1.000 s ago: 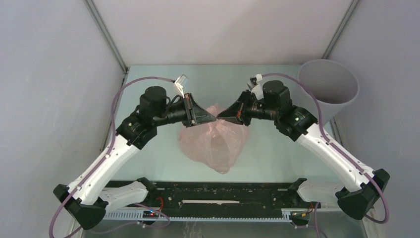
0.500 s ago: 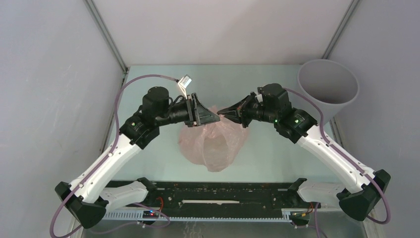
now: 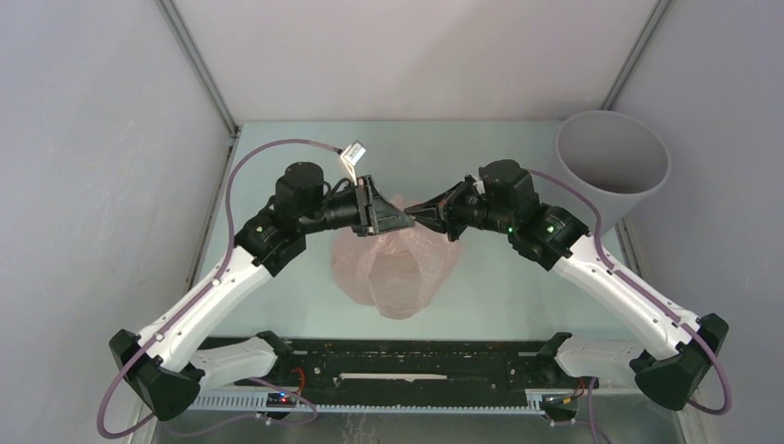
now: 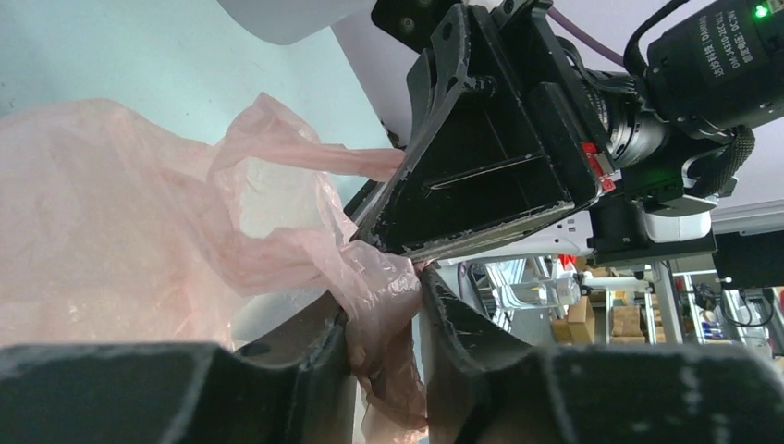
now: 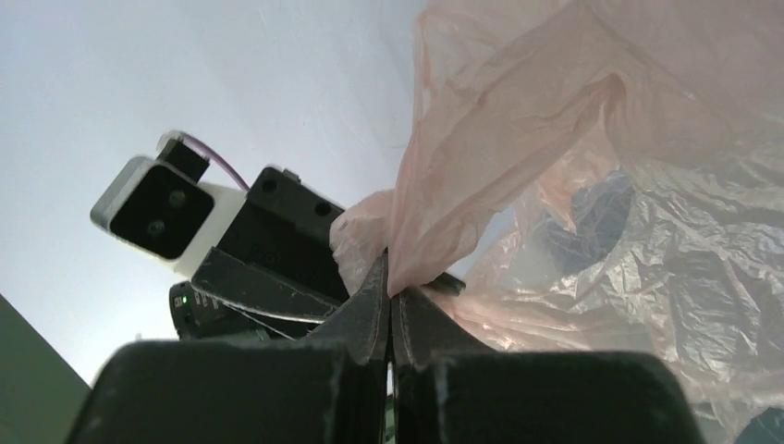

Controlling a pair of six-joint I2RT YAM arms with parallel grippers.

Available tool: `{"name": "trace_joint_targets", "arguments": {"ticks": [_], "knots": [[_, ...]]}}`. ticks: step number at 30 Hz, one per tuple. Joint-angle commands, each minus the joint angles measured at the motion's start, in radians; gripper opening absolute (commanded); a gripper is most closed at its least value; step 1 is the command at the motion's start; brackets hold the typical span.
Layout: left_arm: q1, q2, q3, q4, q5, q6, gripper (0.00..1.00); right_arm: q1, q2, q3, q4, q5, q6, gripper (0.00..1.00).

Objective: Put the trash bags into the trash bin

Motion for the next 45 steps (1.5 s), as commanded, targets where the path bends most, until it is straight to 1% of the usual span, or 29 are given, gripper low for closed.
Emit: {"name": "trace_joint_targets", "arguments": {"ticks": [1, 3, 4, 5, 6, 8, 10, 12, 13, 15, 17, 20, 22, 24, 26, 28, 30, 33, 37, 39, 42, 45], "knots": [[-0.008, 0.023, -0.005, 0.005, 0.011, 0.003, 0.23, 0.021, -0.026, 0.008, 0.015, 0.032, 0.019, 0.00], [-0.006, 0.034, 0.012, -0.027, 0.016, 0.017, 0.09, 0.022, -0.027, 0.008, 0.017, 0.041, -0.007, 0.00], [-0.007, 0.033, 0.015, -0.042, 0.008, 0.024, 0.03, 0.023, -0.027, 0.008, 0.019, 0.038, -0.029, 0.00], [-0.007, 0.029, 0.015, -0.051, 0.002, 0.032, 0.01, 0.019, -0.029, 0.008, 0.019, 0.033, -0.064, 0.01], [-0.007, 0.022, 0.016, -0.061, -0.007, 0.042, 0.00, 0.014, -0.030, 0.008, 0.026, 0.017, -0.113, 0.06], [-0.006, 0.008, 0.021, -0.094, -0.030, 0.064, 0.00, -0.013, -0.033, 0.008, 0.047, -0.047, -0.227, 0.19], [-0.003, -0.005, 0.043, -0.168, -0.086, 0.097, 0.00, -0.050, -0.040, 0.008, 0.031, -0.108, -0.316, 0.37], [0.006, -0.019, 0.070, -0.261, -0.197, 0.122, 0.00, -0.082, -0.065, 0.008, -0.014, -0.144, -0.390, 0.59], [0.015, -0.026, 0.081, -0.300, -0.235, 0.128, 0.00, -0.097, -0.080, 0.008, -0.039, -0.151, -0.428, 0.66], [0.048, -0.038, 0.092, -0.351, -0.275, 0.131, 0.00, -0.128, -0.115, 0.008, -0.093, -0.159, -0.503, 0.79], [0.087, -0.059, 0.095, -0.361, -0.288, 0.122, 0.00, -0.170, -0.152, 0.008, -0.149, -0.180, -0.578, 0.85], [0.127, -0.080, 0.099, -0.362, -0.297, 0.113, 0.00, -0.271, -0.207, 0.025, -0.268, -0.179, -0.688, 0.87], [0.140, -0.085, 0.105, -0.363, -0.297, 0.114, 0.00, -0.370, -0.228, 0.063, -0.388, -0.153, -0.773, 0.89], [0.146, -0.081, 0.113, -0.370, -0.289, 0.116, 0.00, -0.492, -0.231, 0.110, -0.495, -0.128, -0.868, 0.88], [0.146, -0.076, 0.124, -0.380, -0.276, 0.118, 0.00, -0.650, -0.219, 0.163, -0.608, -0.080, -0.916, 0.86], [0.146, -0.070, 0.133, -0.391, -0.268, 0.125, 0.00, -0.766, -0.195, 0.226, -0.673, -0.015, -0.951, 0.86], [0.146, -0.068, 0.142, -0.404, -0.268, 0.134, 0.00, -0.844, -0.173, 0.279, -0.726, 0.106, -0.962, 0.85], [0.146, -0.070, 0.159, -0.423, -0.277, 0.152, 0.00, -0.903, -0.148, 0.341, -0.789, 0.340, -0.911, 0.86], [0.146, -0.074, 0.174, -0.448, -0.275, 0.168, 0.00, -0.918, -0.141, 0.365, -0.816, 0.567, -0.817, 0.89], [0.147, -0.077, 0.180, -0.458, -0.278, 0.178, 0.00, -0.927, -0.136, 0.363, -0.820, 0.661, -0.777, 0.87], [0.147, -0.076, 0.215, -0.490, -0.299, 0.205, 0.00, -0.965, -0.113, 0.359, -0.800, 0.717, -0.760, 0.82], [0.148, -0.081, 0.246, -0.518, -0.316, 0.229, 0.00, -1.030, -0.081, 0.336, -0.745, 0.648, -0.764, 0.77]]}}
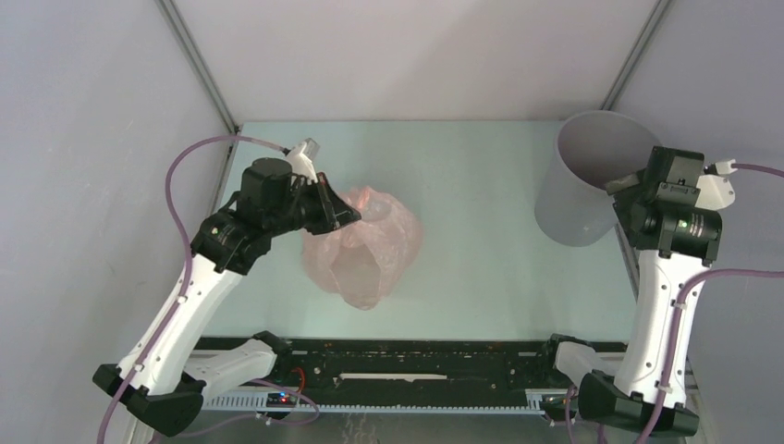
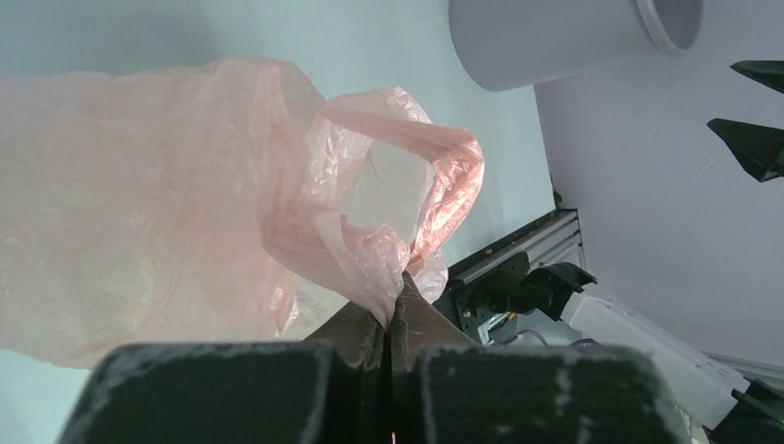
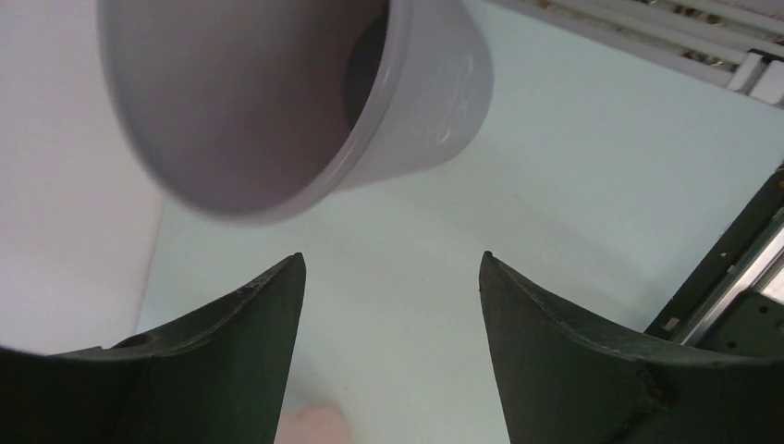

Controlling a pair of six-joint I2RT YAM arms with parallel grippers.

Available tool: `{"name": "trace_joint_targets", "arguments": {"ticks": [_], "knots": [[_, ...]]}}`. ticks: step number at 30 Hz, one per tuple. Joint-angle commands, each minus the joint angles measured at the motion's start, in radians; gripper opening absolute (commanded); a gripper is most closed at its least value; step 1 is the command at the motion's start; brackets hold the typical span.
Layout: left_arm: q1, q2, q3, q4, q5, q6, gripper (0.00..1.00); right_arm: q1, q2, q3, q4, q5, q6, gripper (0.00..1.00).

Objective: Put the trash bags into the trash bin

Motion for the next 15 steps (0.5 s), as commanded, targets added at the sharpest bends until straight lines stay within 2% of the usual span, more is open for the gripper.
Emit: {"name": "trace_joint_targets", "arguments": {"ticks": [1, 9, 12, 15], "knots": [[0.006, -0.021, 0.096, -0.036, -0.030, 0.066, 0.00, -0.062, 0.061, 0.007, 0.057, 0.064, 0.036, 0.76], [0.007, -0.062, 0.100, -0.035, -0.049, 0.050, 0.00, -0.082, 0.212, 0.029, 0.128, -0.004, 0.041, 0.69], [0.007, -0.039, 0.094, -0.005, -0.018, 0.047, 0.00, -0.086, 0.246, 0.018, 0.146, -0.030, 0.035, 0.68], [0.007, 0.015, 0.161, -0.044, 0.000, 0.039, 0.00, -0.087, 0.265, 0.004, 0.149, -0.044, 0.037, 0.67]]}}
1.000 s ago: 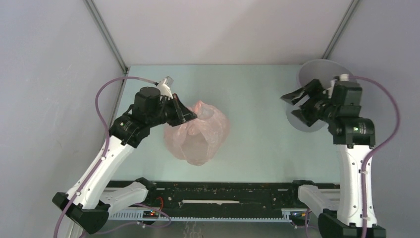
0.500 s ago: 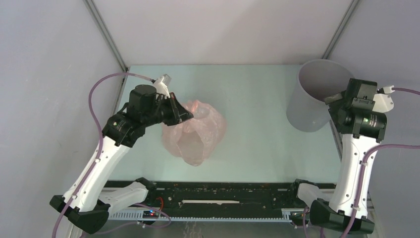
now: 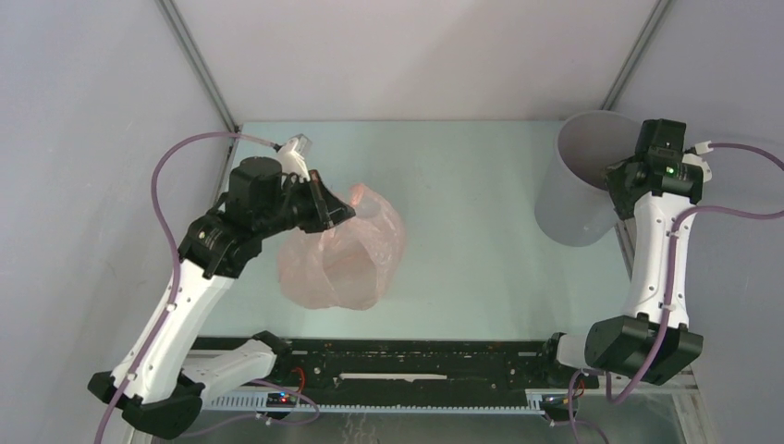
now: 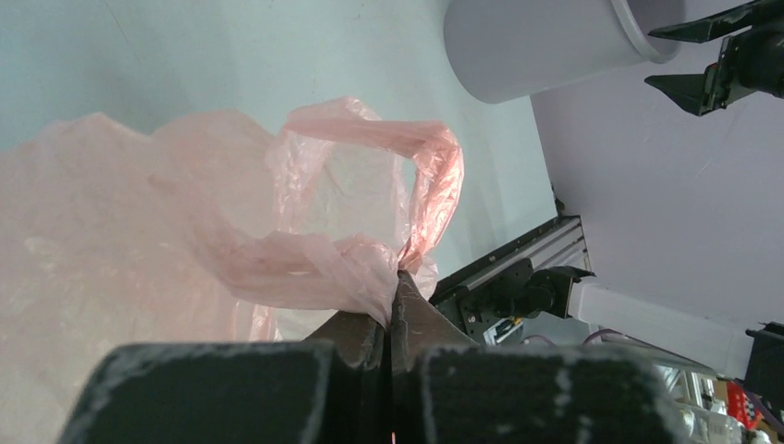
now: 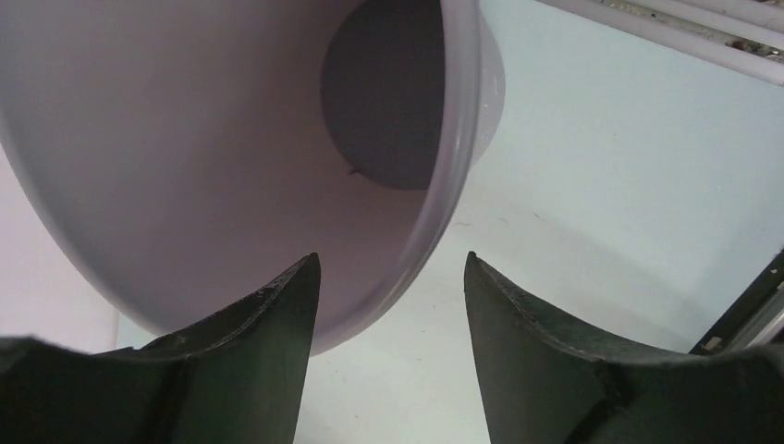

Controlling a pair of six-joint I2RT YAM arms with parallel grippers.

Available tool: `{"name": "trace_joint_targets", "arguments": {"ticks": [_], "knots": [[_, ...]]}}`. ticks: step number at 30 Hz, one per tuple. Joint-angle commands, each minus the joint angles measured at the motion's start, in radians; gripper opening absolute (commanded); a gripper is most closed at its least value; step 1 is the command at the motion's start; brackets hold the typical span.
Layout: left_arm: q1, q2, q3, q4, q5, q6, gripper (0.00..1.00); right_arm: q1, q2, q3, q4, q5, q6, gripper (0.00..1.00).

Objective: Put the trash bags into the trash bin

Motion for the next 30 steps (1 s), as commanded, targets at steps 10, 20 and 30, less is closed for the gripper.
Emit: {"name": "trace_joint_targets", "arguments": {"ticks": [10, 20, 30], "knots": [[0.005, 0.024, 0.123, -0.037, -0.022, 0.033, 0.00, 0.005, 0.020, -0.102, 0.063, -0.070, 0.028, 0.42], [0.005, 0.049, 0.227, -0.114, -0.055, 0.077, 0.00, 0.065, -0.040, -0.112, 0.029, -0.162, 0.009, 0.08], [0.005, 0.039, 0.348, -0.099, -0.103, 0.107, 0.00, 0.299, -0.108, -0.097, -0.051, -0.298, -0.134, 0.00]]}}
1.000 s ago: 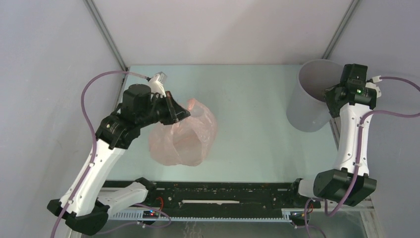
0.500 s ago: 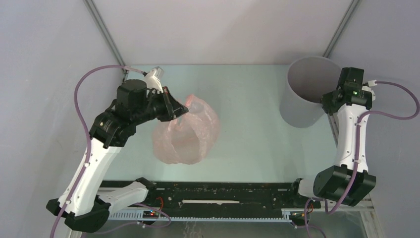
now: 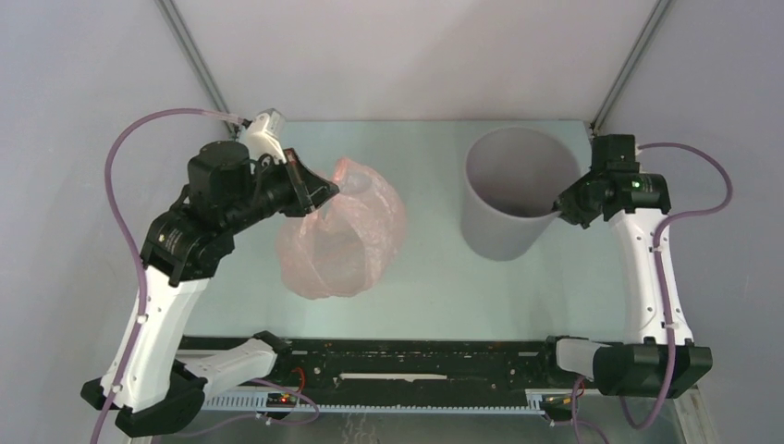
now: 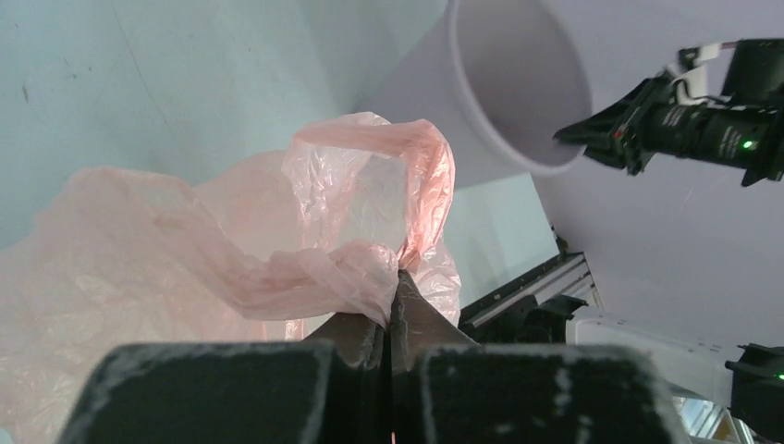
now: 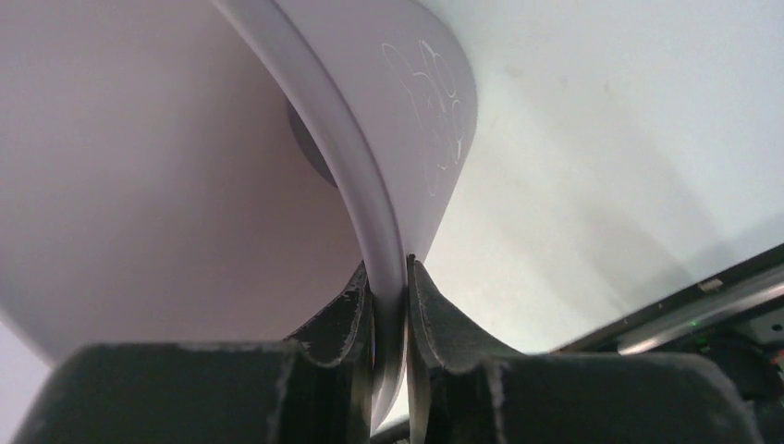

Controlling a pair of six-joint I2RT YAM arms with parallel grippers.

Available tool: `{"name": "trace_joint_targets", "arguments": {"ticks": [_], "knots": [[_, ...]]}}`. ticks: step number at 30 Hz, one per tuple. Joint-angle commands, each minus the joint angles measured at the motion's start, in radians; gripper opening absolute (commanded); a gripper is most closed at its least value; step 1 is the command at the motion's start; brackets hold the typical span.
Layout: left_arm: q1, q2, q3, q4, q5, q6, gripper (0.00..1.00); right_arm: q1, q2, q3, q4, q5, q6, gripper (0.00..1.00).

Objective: Put the trash bags into the trash bin

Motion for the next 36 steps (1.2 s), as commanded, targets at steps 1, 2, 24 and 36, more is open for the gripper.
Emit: {"name": "trace_joint_targets", "arguments": {"ticks": [1, 2, 24, 36], "knots": [[0.004, -0.040, 0.061, 0.038, -0.046, 0.026, 0.00, 0.118, -0.030, 0.021, -0.022, -0.145, -0.091, 0.00], [0.004, -0.052, 0.051, 0.052, -0.055, 0.020, 0.00, 0.154, -0.028, 0.021, -0.023, -0.165, -0.108, 0.00], [0.004, -0.128, 0.120, 0.362, 0.017, -0.082, 0.00, 0.516, -0.006, 0.329, -0.233, -0.012, -0.329, 0.89], [0.003, -0.032, 0.115, 0.526, 0.181, -0.231, 0.00, 0.975, 0.132, 0.719, 0.028, -0.135, -0.432, 1.00]]}}
